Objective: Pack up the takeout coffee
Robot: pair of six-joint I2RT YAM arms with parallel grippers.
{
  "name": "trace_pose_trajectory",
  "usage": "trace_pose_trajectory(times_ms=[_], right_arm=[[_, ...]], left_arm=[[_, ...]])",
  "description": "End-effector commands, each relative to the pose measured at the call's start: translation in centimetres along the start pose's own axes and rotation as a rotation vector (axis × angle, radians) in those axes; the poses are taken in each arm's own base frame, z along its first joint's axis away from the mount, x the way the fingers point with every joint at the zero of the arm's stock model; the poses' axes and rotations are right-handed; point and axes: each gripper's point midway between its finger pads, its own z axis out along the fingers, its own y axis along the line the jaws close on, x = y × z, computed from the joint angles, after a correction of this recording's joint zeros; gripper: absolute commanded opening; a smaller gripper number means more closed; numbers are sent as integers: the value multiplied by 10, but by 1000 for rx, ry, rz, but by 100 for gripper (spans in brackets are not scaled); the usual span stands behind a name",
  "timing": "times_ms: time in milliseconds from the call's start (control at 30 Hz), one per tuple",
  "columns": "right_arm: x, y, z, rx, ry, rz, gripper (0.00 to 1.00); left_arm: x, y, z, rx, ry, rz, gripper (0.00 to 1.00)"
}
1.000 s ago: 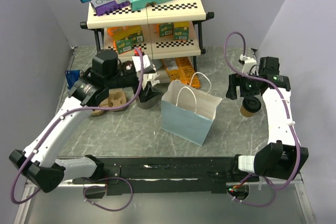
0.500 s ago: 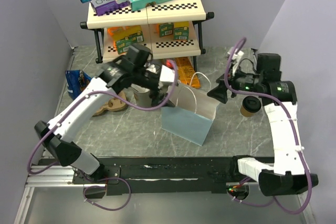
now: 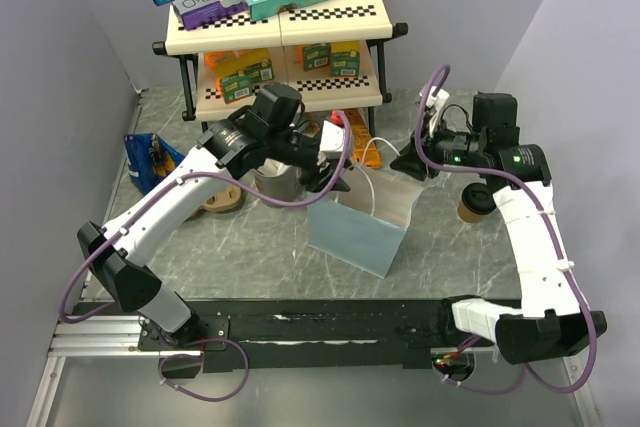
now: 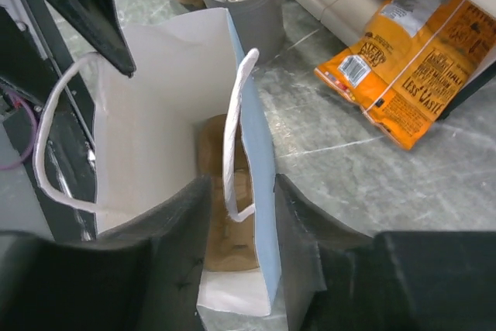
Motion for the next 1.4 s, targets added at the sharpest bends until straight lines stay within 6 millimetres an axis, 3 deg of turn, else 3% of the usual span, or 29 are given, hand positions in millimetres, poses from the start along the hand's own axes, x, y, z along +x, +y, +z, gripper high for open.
trace_pose_trajectory(times_ms=[0,100,133,167,200,567,833,1000,1233,1267,1300,1333,1367], right_arm=[[-29,1,1,-8,-70,-54,27],[-33,1,1,-8,-77,-62,7],[-36,0,0,-5,-82,-68,2],[-37,1,-1,-3,-83,-71,1],[-38,1,-2,-2,-86,-75,0],[-80,9,-18,-1,-161,-151,0],[-106,7,-25,20,-204,-189,0],[-109,6,-24,16,-210,-188,0],[-94,1,-14,2,-184,-135,0],[-92,-1,-12,5,-180,-126,0],[-87,-3,-9,7,-169,-110,7],[-83,-5,-8,14,-161,-100,18],[-78,-8,-5,21,-149,-88,33]], left_arm=[[-36,7,-2,-11,-102,11,48],[-42,0,-2,26,-120,3,38],[-42,-1,-1,35,-120,-1,17],[-44,-2,-1,40,-123,3,4],[-47,-4,-3,39,-132,4,1],[-94,-2,-30,-32,-211,52,1],[-128,10,-43,-90,-260,116,1],[-129,13,-43,-100,-257,125,1],[-117,14,-38,-98,-231,112,1],[-112,15,-36,-97,-220,105,3],[-107,18,-34,-112,-206,94,11],[-99,19,-32,-119,-189,76,49],[-88,21,-28,-123,-166,61,66]])
